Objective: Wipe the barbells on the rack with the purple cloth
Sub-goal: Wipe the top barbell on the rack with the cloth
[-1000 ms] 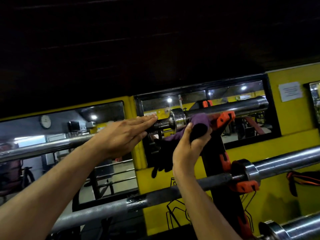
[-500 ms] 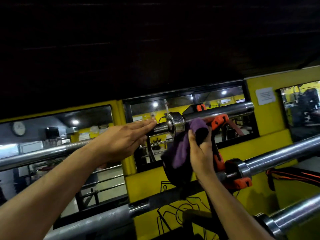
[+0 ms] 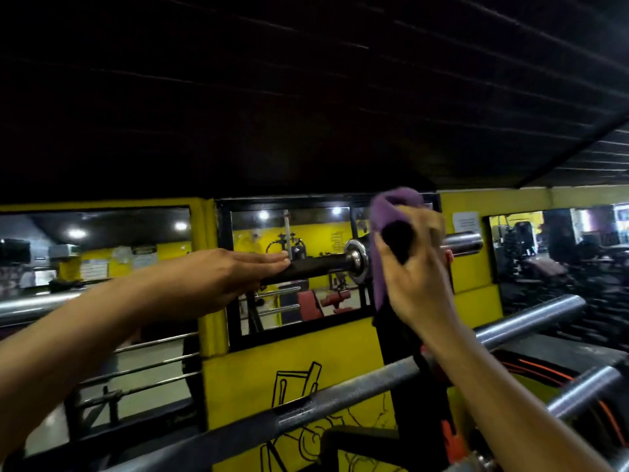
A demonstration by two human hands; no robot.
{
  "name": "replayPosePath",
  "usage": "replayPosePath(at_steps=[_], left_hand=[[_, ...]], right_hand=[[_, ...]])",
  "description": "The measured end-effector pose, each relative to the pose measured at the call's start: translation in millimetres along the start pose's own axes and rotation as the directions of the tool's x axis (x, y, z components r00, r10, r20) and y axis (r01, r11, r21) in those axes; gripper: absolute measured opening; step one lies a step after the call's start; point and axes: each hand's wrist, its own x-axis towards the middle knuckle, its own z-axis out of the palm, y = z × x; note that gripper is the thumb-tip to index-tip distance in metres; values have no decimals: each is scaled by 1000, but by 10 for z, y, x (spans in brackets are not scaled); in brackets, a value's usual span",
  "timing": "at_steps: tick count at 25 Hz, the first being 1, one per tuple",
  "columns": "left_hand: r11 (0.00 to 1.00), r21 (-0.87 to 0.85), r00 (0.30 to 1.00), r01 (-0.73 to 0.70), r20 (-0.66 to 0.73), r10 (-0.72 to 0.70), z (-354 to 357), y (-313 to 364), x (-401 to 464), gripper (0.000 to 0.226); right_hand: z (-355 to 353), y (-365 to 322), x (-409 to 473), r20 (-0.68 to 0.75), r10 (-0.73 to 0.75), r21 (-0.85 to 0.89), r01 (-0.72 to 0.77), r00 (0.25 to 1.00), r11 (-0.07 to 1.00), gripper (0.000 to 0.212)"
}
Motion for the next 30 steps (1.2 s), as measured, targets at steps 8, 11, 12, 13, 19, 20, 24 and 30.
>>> replayPosePath(at_steps=[8, 11, 12, 13, 19, 20, 24, 30], left_hand=[[1000, -5, 998, -14, -56, 13, 34, 43, 0, 59], [1000, 3, 996, -27, -84, 27, 39, 8, 16, 61], [1000, 9, 996, -30, -85, 30, 42, -5, 18, 61], [999, 10, 996, -35, -87, 35, 53, -15, 24, 62], [999, 42, 996, -21, -90, 24, 69, -11, 34, 63], [999, 40, 996, -17, -91, 21, 73, 4, 36, 62], [998, 64, 996, -14, -91, 19, 87, 4, 31, 62], [996, 72, 994, -47, -99, 54, 86, -12, 49, 60]], right_hand=[[537, -121, 1252, 732, 442, -557, 81, 519, 826, 30], [562, -150, 1165, 682, 424, -579, 85, 596, 811, 31], [536, -92, 966, 592, 337, -597, 117, 732, 794, 34], [498, -37, 690, 487, 201, -599, 158, 850, 785, 37], [541, -182, 1162, 720, 496, -615, 115, 486, 780, 23], [618, -207, 1305, 736, 577, -649, 125, 354, 750, 28], [757, -162, 1306, 739, 567, -654, 185, 363, 734, 28], [545, -71, 959, 581, 325, -607, 130, 746, 784, 30]])
